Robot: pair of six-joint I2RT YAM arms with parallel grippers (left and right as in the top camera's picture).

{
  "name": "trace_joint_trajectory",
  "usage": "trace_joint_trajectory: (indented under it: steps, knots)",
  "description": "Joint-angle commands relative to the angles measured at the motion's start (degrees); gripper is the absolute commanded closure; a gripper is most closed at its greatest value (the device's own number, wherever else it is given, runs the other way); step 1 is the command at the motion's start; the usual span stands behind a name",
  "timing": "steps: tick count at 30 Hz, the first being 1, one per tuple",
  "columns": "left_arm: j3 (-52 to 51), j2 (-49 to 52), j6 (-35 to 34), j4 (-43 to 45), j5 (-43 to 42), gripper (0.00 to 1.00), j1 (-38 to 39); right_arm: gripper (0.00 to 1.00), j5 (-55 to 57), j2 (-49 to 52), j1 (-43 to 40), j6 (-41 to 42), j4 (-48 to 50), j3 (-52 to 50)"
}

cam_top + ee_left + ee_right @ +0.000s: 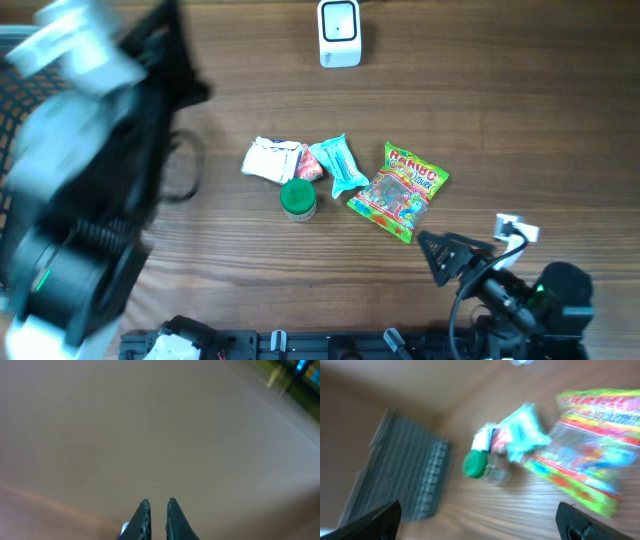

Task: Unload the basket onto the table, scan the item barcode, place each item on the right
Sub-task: 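Retract left arm toward basket and move right arm forward, then grasp Haribo gummy bag with right gripper and lift it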

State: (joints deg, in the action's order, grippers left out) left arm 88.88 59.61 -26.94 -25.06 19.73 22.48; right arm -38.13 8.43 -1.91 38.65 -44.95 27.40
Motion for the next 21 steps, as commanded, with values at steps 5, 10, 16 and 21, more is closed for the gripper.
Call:
trace_joint_trajectory:
  steps: [5, 10, 16, 21]
  knots:
    - [0.39, -8.13, 15.02, -0.31, 13.40, 0.82, -0.04, 0.01, 24.04, 26.12, 0.13, -5.51, -19.98, 27.76]
    - [0.37, -11.50, 16.09, -1.31, 13.35, 0.56, -0.37, 0.00, 22.91, 42.07, 0.13, -5.66, -17.99, 38.23]
    - [0.24, -16.74, 16.04, -1.70, 10.95, 0.00, -0.55, 0.04, 28.26, 54.62, 1.99, -4.33, -13.25, 38.29]
    - [-1.57, -21.68, 16.06, -0.68, 10.75, 0.00, -0.55, 0.10, 39.28, 66.51, 14.10, 4.46, -15.91, 38.38]
